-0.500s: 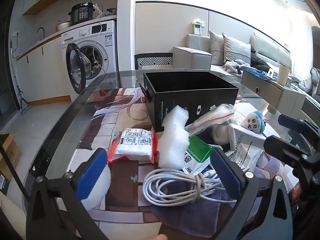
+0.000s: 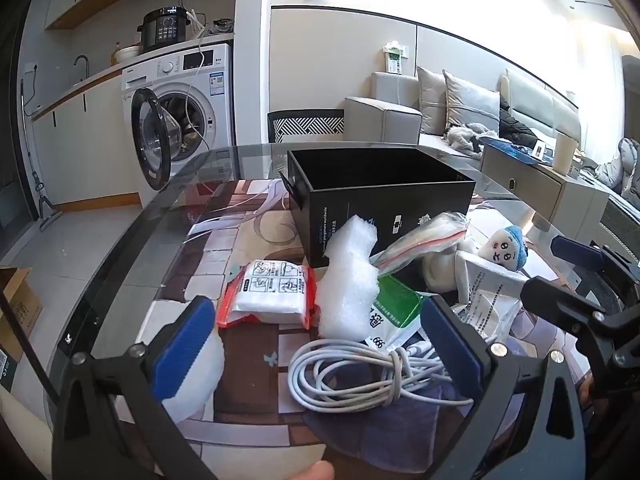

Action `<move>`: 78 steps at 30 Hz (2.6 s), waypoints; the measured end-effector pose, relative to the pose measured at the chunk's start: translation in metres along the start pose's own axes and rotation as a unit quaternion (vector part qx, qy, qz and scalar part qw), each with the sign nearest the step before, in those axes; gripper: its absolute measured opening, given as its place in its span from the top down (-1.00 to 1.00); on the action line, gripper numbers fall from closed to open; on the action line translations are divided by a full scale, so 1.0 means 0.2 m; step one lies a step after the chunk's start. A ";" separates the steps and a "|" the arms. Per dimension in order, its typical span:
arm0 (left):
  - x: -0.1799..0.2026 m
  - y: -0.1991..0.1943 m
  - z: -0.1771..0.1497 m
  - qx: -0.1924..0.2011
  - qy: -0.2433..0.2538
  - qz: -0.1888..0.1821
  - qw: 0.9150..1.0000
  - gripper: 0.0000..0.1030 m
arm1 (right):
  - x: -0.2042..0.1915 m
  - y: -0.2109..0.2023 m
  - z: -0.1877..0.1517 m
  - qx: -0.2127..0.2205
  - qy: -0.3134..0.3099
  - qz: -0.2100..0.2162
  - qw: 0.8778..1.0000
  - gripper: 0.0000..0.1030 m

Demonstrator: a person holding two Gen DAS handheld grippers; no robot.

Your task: Organize soft objects

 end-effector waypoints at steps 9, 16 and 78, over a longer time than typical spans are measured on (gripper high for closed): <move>-0.01 -0.03 -0.02 0.003 -0.004 -0.004 1.000 -1.00 | 0.01 0.01 0.00 -0.001 0.001 -0.001 1.000 -0.99; -0.01 -0.03 -0.03 0.005 -0.006 -0.007 1.000 -1.00 | 0.00 -0.01 0.00 0.001 -0.002 0.000 1.000 -0.99; -0.01 -0.04 -0.03 0.006 -0.012 -0.014 1.000 -1.00 | -0.02 0.01 -0.02 -0.008 -0.013 -0.003 1.000 -0.99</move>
Point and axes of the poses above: each gripper's, at about its wrist camera, not at the fingertips, and y roughly the way its jaws point, x to its right, z to its top, the point moved 7 cm from there along y, roughly the way its jaws point, and after that the axes turned 8 degrees about x, right-handed, at the moved point
